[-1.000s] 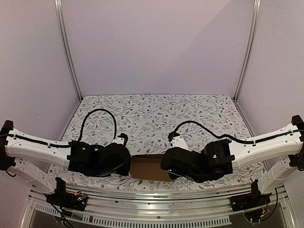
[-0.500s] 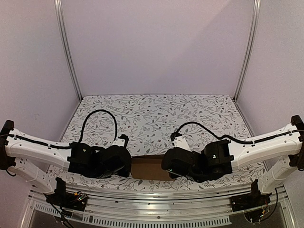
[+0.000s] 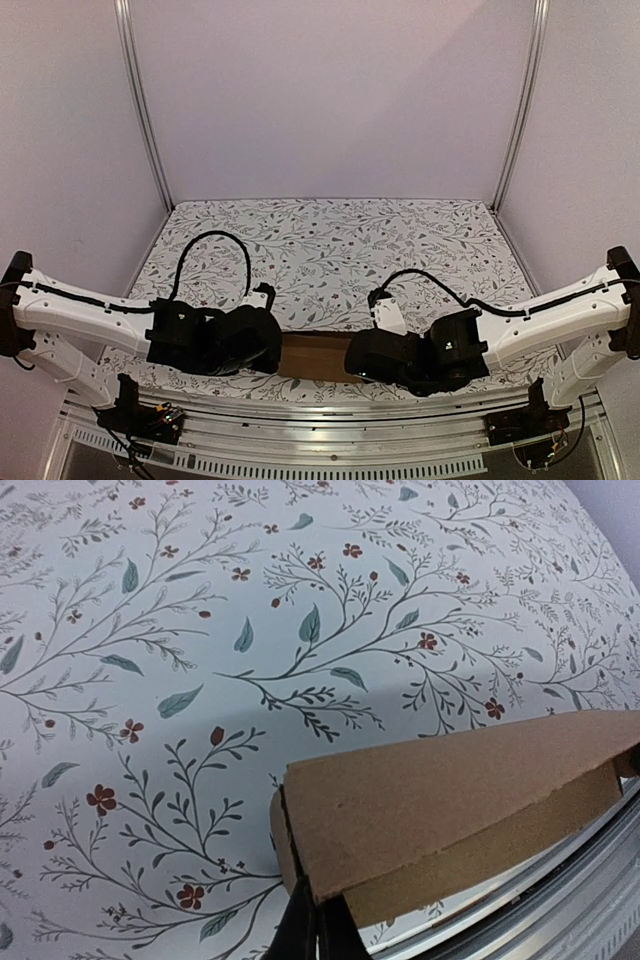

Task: Fold the paper box

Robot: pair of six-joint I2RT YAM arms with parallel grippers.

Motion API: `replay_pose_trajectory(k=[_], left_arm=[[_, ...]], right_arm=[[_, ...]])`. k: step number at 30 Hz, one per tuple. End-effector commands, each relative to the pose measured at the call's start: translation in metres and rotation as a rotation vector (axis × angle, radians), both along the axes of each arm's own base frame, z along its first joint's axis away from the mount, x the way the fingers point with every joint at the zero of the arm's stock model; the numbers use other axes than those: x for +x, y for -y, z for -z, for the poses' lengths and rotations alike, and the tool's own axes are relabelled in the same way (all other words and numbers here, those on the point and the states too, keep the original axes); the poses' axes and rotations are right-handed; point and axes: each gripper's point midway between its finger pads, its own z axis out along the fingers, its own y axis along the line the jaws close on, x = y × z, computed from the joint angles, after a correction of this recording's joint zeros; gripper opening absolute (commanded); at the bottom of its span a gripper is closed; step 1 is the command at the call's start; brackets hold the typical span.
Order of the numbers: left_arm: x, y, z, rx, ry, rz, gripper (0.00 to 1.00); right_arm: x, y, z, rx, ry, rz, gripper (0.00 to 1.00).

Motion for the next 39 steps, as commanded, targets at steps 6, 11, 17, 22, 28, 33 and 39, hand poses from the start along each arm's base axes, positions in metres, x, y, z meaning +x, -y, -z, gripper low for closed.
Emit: replay_pose_trajectory(k=[6, 11, 17, 22, 28, 33, 39], left_arm=[[-0.02, 0.029, 0.005, -0.038, -0.077, 0.074, 0.0], [-0.021, 0.028, 0.007, -0.045, -0.088, 0.061, 0.0], [-0.022, 0.027, 0.01, -0.051, -0.099, 0.047, 0.0], [-0.022, 0.025, 0.012, -0.05, -0.099, 0.037, 0.0], [-0.021, 0.022, 0.011, -0.044, -0.093, 0.025, 0.0], [-0.02, 0.019, 0.011, -0.042, -0.087, 0.019, 0.0], [-0.02, 0.017, 0.012, -0.041, -0.086, 0.011, 0.0]], right_arm=[[-0.011, -0.003, 0.034, -0.019, -0.024, -0.006, 0.0], [-0.018, -0.002, 0.05, -0.015, -0.051, -0.022, 0.0], [-0.024, -0.001, 0.057, -0.016, -0.063, -0.045, 0.0], [-0.022, 0.005, 0.043, 0.002, -0.042, -0.046, 0.13], [-0.019, 0.005, 0.013, 0.015, 0.002, -0.09, 0.29], [-0.022, 0.006, -0.014, 0.023, 0.035, -0.171, 0.31], [-0.02, 0.0, -0.053, 0.062, 0.099, -0.233, 0.3]])
